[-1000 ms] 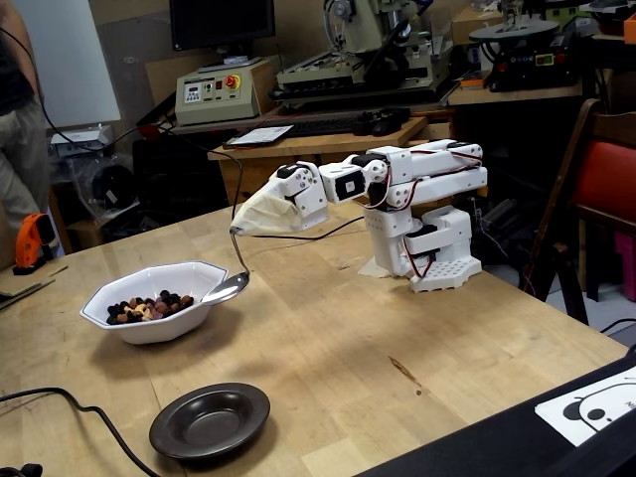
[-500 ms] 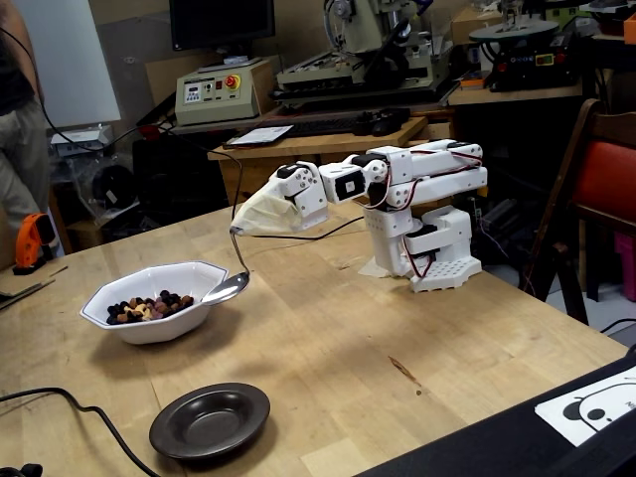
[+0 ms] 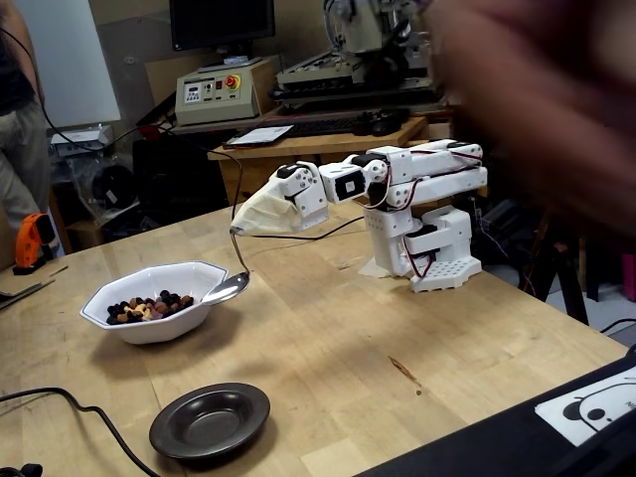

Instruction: Use spoon to transfer food from the white bowl to brown plate

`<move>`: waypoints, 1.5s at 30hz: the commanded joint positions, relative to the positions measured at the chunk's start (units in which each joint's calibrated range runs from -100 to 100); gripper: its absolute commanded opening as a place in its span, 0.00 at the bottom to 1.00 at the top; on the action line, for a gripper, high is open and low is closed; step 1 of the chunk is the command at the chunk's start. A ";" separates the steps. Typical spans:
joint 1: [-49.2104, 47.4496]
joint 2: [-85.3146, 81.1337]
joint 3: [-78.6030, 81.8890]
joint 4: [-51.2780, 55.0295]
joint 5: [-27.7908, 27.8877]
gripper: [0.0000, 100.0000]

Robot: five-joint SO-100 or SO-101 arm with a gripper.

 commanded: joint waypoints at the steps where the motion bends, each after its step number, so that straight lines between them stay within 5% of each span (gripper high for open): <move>1: 0.18 -0.60 0.27 -0.09 0.15 0.03; 45: -0.19 -1.12 0.09 -0.80 0.00 0.03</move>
